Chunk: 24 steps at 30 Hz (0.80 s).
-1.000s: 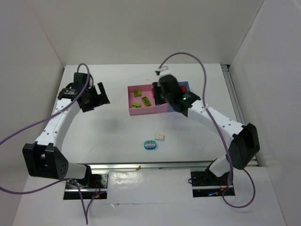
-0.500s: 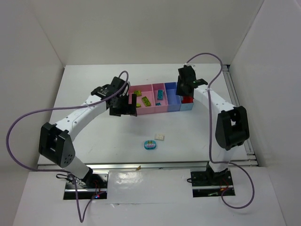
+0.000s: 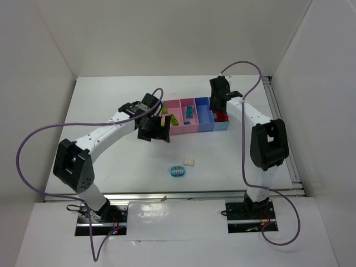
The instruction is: Sort the legos into containers by color
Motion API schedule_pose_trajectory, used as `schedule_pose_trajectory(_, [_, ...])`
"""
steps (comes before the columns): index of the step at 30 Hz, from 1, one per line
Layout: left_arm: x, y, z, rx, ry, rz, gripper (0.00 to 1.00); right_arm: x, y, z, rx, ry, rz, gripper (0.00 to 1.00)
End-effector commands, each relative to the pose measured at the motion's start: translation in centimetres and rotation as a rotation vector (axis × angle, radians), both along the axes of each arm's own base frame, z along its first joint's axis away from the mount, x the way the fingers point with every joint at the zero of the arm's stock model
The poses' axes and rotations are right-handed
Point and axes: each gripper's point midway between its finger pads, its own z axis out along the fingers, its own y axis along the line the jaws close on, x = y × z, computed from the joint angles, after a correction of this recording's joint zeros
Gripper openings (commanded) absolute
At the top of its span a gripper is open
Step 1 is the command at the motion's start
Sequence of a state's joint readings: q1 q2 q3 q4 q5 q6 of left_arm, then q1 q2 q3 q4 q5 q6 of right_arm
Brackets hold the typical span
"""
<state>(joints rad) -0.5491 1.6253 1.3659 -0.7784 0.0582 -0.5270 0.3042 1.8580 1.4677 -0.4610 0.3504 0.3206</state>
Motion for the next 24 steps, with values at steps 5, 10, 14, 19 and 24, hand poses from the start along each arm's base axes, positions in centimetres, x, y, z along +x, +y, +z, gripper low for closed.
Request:
schedule_pose_trajectory(5, [0.8, -3.3, 0.6, -0.011, 0.008, -0.059, 0.97, 2.2, -0.4, 1.7, -0.020, -0.092, -0.054, 0.71])
schedule_pose_trajectory(10, [-1.4, -3.4, -0.9, 0.019, 0.041, -0.103, 0.96, 1.7, -1.4, 3.9, -0.041, -0.132, -0.087, 0.76])
schedule_pose_trajectory(14, [-4.3, -5.8, -1.5, -0.021, 0.070, -0.217, 0.94, -1.5, 0.0, 6.4, -0.012, -0.169, -0.020, 0.72])
schedule_pose_trajectory(19, [-8.4, -7.4, -4.5, 0.070, 0.073, -0.415, 0.96, -6.8, -0.5, 6.1, 0.040, -0.126, -0.015, 0.74])
schedule_pose_trajectory(24, [-9.4, -8.0, -6.4, 0.145, 0.025, -0.473, 0.99, -10.2, -1.8, 6.6, 0.068, -0.116, -0.029, 0.76])
